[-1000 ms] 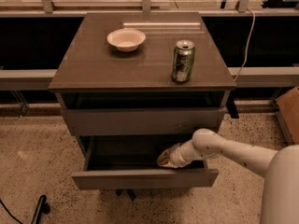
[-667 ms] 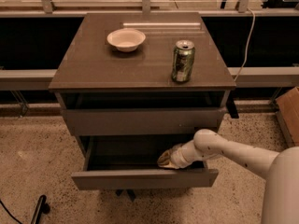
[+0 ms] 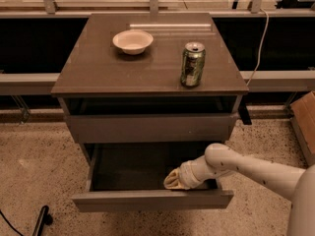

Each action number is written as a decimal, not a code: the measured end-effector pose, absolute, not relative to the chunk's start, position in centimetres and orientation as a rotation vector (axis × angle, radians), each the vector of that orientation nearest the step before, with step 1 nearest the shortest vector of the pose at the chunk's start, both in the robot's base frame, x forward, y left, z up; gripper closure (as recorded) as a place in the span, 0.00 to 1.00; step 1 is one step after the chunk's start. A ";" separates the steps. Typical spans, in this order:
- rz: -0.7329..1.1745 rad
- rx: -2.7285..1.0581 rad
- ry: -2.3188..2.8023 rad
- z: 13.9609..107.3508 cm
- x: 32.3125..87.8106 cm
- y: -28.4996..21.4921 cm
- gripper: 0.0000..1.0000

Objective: Open middle drawer

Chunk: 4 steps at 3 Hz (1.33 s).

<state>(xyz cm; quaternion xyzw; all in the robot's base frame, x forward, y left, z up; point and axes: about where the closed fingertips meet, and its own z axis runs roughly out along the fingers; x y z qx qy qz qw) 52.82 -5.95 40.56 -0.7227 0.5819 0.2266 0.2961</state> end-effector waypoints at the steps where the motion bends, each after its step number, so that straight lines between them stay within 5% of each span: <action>1: 0.636 -1.951 1.517 40.9 50.6 -5.6 1.00; 4: 0.810 -1.999 1.424 40.7 44.0 -3.5 1.00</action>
Offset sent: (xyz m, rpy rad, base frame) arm -0.0652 0.0064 0.0070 0.0233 0.0426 0.0975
